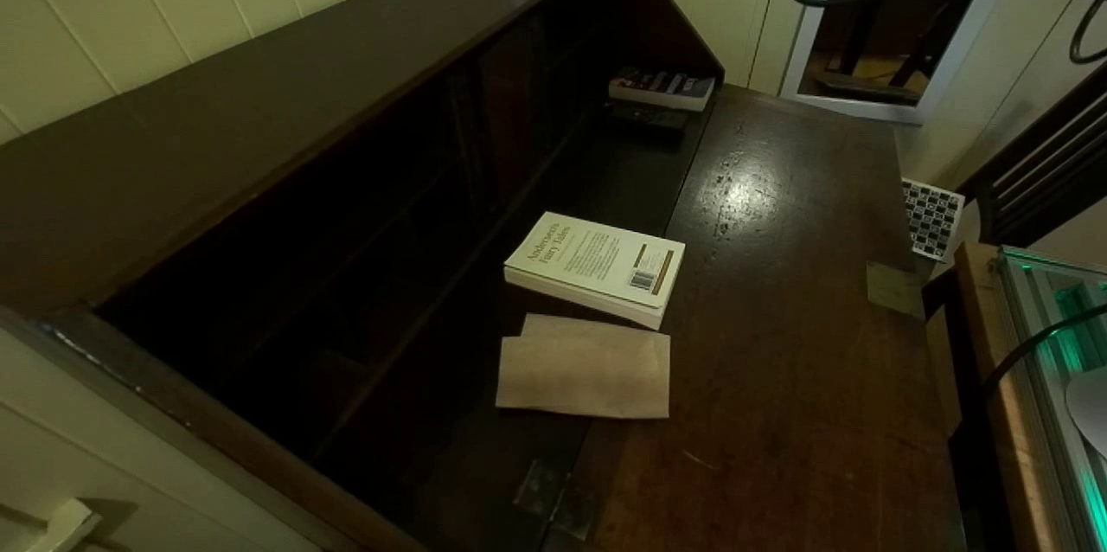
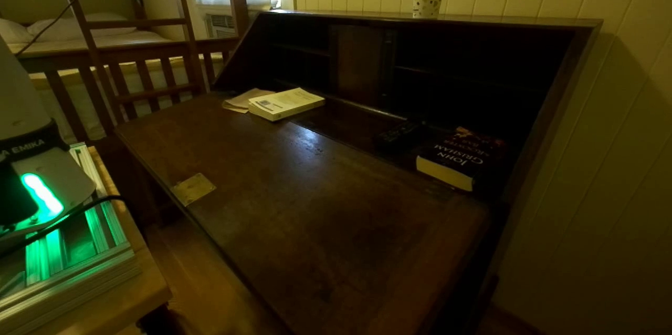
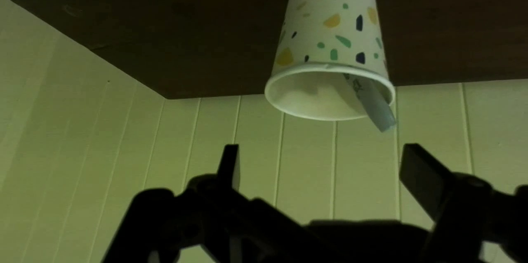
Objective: Put the marker on top of the table
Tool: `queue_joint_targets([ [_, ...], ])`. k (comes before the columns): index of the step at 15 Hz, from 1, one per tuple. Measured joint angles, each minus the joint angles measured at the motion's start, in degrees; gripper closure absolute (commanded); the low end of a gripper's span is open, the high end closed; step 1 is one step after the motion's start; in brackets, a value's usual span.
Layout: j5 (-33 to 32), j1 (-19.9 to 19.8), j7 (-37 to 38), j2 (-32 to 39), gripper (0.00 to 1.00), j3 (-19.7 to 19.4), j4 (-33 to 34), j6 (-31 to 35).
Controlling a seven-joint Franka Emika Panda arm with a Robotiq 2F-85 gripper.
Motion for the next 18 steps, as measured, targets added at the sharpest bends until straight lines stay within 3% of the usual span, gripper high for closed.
queue_joint_targets([
  [5, -0.15, 0.35, 1.00, 0.15, 0.00, -0.45, -0.04, 0.08],
  [18, -2.99, 5.23, 12.86, 1.84, 0.00, -3.53, -0.03, 2.33],
])
